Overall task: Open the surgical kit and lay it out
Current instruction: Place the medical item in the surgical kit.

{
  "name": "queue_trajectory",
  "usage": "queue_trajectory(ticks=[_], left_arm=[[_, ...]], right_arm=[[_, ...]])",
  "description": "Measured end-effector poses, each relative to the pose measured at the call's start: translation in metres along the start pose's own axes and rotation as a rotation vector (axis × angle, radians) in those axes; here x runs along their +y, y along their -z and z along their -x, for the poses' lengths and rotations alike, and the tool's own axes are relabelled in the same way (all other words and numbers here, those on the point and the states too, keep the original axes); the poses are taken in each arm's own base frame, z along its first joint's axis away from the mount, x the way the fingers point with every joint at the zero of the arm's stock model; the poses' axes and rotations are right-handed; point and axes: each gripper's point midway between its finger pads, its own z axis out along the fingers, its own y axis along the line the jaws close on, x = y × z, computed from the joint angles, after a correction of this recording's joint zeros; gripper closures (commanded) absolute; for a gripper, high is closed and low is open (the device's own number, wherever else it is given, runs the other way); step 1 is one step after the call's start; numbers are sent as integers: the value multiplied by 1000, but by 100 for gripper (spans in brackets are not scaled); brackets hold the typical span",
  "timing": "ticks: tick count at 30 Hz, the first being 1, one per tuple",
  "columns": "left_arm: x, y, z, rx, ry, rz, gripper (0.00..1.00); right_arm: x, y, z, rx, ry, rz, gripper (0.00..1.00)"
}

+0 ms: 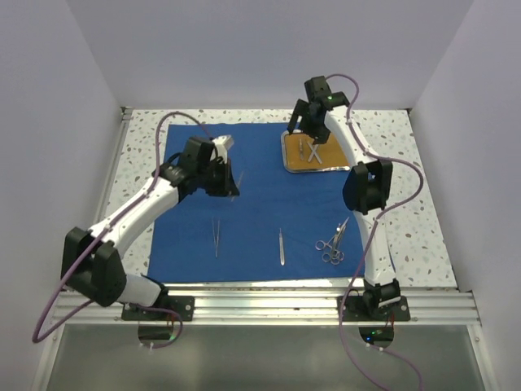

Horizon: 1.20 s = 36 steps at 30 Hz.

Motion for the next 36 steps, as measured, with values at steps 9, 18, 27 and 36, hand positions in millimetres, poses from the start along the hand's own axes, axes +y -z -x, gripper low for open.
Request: queue_trajectory(ticks=[9, 18, 27, 36], left_arm=[[44, 49, -95, 46, 139, 180, 100], [72, 52, -155, 117, 272, 284, 95], [88, 49, -180, 155, 321, 352, 0], [89, 51, -170, 140, 324, 385, 0]], right_arm=[[-33, -89, -22, 26, 136, -136, 16], [-16, -100, 0, -64, 155, -88, 21], [-20, -110, -3, -58, 171, -100, 63], [-24, -114, -3, -60, 170, -106, 100]])
